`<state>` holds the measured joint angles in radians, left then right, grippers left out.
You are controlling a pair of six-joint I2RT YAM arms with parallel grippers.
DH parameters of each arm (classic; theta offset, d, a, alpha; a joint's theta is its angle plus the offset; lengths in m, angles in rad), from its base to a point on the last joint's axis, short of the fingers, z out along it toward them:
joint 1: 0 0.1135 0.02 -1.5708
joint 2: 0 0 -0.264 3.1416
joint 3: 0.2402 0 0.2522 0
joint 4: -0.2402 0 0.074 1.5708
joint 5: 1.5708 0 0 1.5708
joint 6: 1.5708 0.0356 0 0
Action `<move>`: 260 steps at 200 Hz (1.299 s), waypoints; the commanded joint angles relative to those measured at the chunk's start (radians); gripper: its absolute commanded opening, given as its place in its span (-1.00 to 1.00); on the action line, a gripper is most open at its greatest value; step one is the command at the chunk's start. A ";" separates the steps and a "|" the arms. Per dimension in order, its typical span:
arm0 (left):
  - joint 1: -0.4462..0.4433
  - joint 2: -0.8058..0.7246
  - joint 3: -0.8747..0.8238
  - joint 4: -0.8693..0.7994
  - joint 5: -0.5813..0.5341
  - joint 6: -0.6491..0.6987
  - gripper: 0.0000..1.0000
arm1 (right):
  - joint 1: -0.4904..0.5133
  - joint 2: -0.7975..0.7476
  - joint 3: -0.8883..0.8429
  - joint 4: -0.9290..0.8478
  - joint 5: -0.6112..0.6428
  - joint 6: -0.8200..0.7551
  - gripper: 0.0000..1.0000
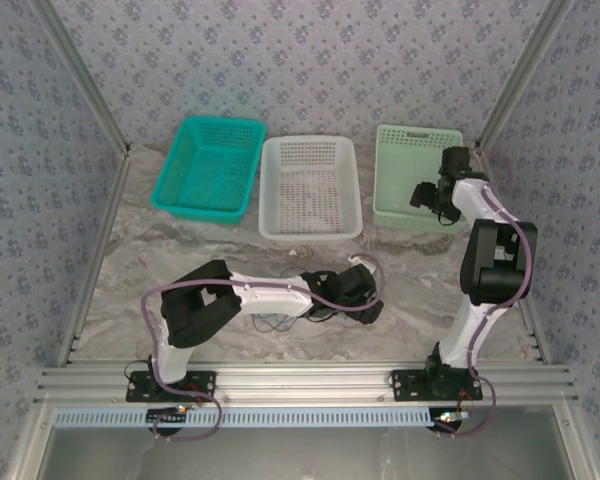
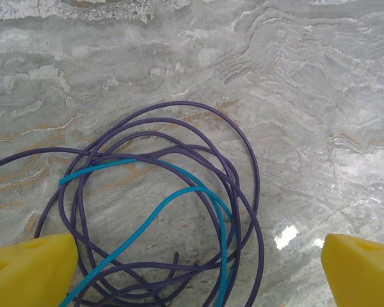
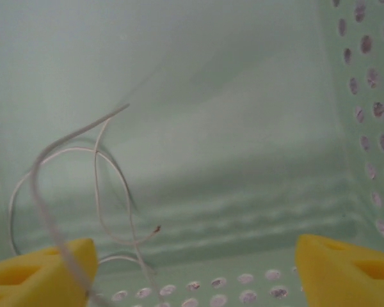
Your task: Untangle the cables
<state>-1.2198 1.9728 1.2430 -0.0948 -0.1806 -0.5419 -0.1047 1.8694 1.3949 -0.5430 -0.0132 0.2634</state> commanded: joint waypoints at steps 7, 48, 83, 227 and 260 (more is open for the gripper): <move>-0.006 0.006 0.014 -0.017 -0.012 0.013 0.96 | 0.000 -0.069 -0.034 -0.007 -0.032 -0.002 0.81; -0.007 0.006 0.016 -0.011 0.002 0.005 0.95 | -0.003 -0.075 -0.052 -0.051 -0.023 0.012 0.80; -0.008 -0.014 -0.003 -0.008 -0.005 -0.001 0.96 | -0.006 -0.147 -0.134 -0.045 -0.011 -0.029 0.63; -0.012 0.003 0.003 0.000 0.021 -0.017 0.95 | 0.008 -0.257 -0.058 -0.097 -0.024 -0.102 -0.67; -0.015 0.001 0.001 -0.006 0.015 -0.024 0.95 | 0.013 -0.233 -0.081 -0.107 -0.007 -0.092 0.03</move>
<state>-1.2224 1.9728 1.2377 -0.0940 -0.1715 -0.5507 -0.0971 1.6005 1.3125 -0.5976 -0.0376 0.1711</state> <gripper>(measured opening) 0.977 0.470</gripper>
